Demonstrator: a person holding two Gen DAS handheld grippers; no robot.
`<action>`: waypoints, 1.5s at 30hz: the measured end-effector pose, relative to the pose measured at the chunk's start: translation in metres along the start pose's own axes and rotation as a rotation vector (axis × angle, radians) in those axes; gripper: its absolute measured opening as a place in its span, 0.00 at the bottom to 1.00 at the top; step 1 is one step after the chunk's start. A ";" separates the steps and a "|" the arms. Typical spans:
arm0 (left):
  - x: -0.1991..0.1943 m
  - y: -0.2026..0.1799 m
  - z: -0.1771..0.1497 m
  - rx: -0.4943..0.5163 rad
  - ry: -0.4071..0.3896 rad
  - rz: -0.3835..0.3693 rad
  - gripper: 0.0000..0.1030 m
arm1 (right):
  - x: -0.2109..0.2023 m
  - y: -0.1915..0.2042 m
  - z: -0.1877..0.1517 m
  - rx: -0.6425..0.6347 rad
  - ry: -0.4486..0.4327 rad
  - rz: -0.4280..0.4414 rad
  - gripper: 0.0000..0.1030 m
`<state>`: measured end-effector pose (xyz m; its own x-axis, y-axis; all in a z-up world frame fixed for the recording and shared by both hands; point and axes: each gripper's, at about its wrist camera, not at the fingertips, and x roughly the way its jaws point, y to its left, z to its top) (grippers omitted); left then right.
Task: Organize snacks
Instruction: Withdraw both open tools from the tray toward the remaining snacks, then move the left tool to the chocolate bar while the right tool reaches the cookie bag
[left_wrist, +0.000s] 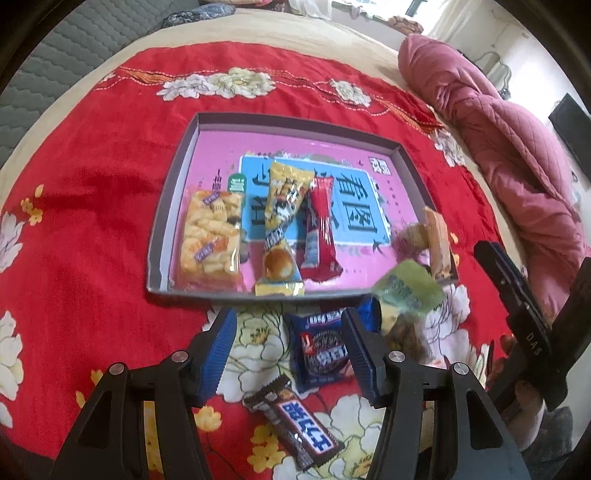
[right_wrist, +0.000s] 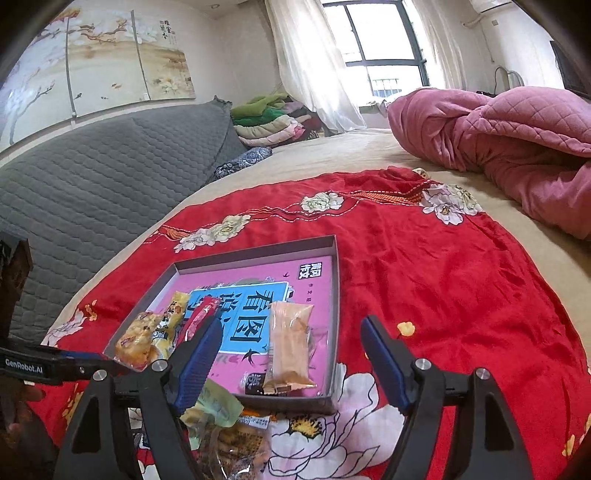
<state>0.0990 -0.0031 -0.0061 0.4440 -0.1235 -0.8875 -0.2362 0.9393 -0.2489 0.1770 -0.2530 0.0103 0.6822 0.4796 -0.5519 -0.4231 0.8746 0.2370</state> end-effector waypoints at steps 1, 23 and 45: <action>0.000 0.000 -0.003 0.000 0.006 0.000 0.59 | -0.001 0.000 -0.001 0.002 0.002 0.002 0.74; 0.017 -0.008 -0.040 -0.007 0.118 -0.025 0.59 | -0.011 0.014 -0.019 0.007 0.090 -0.031 0.78; 0.022 -0.006 -0.054 -0.027 0.170 0.006 0.59 | -0.021 0.018 -0.032 0.007 0.147 -0.038 0.85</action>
<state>0.0640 -0.0288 -0.0449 0.2904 -0.1719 -0.9413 -0.2623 0.9317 -0.2511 0.1359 -0.2496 0.0004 0.6029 0.4307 -0.6716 -0.3941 0.8927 0.2186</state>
